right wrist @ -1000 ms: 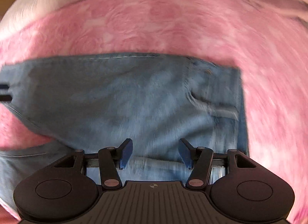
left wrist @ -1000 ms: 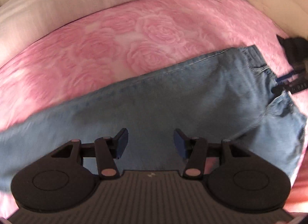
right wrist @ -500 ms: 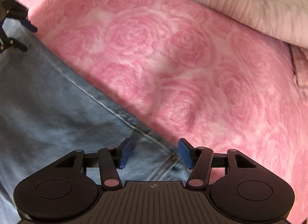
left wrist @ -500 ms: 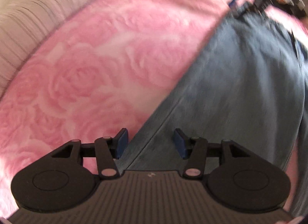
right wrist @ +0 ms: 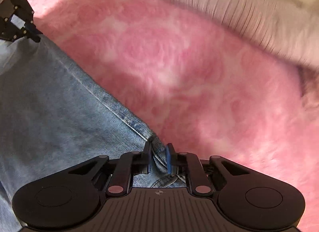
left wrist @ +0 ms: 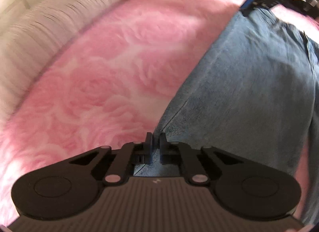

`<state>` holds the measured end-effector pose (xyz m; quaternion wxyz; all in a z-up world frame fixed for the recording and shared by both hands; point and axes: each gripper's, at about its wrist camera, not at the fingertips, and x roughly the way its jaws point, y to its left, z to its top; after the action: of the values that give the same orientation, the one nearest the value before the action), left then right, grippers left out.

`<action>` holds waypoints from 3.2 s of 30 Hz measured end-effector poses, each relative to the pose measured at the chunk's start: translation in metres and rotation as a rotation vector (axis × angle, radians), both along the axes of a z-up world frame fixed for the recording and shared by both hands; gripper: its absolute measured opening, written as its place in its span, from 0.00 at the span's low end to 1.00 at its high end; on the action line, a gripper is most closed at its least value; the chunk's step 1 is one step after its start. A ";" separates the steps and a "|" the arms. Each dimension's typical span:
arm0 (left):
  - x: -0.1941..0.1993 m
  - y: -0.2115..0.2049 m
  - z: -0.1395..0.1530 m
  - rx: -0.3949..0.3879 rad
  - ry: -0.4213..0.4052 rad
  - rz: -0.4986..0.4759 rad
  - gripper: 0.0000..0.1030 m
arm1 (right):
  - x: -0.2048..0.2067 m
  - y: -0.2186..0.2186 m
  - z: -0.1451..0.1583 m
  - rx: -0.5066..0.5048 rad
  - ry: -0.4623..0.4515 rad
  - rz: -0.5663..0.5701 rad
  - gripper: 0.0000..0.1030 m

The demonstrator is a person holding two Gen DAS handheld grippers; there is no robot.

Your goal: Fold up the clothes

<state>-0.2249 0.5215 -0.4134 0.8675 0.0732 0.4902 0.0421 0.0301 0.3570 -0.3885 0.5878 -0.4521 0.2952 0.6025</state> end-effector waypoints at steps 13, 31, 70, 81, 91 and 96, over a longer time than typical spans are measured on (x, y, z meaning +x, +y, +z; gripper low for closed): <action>-0.180 -0.195 0.104 -0.157 -0.081 0.490 0.03 | -0.148 -0.242 0.101 0.181 -0.158 0.156 0.11; -0.242 -0.207 0.049 -0.395 -0.035 1.186 0.42 | -0.058 -0.352 0.007 0.086 0.654 -1.096 0.35; -0.271 -0.233 0.040 -0.201 -0.134 1.270 0.01 | -0.029 -0.394 0.017 0.390 0.735 -1.259 0.13; -0.264 -0.255 -0.002 -0.131 -0.010 1.226 0.03 | -0.032 -0.392 -0.012 0.247 0.651 -1.282 0.15; -0.291 -0.251 0.050 -0.118 -0.067 1.228 0.18 | -0.054 -0.336 0.061 0.245 0.387 -1.070 0.31; -0.327 -0.219 0.046 -0.091 -0.065 1.322 0.13 | -0.082 -0.266 0.053 0.203 0.458 -0.921 0.31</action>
<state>-0.5522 0.3024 -0.3673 0.6757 -0.2810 0.4066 0.5470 -0.0514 0.0912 -0.3356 0.7530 -0.0728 0.5244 0.3907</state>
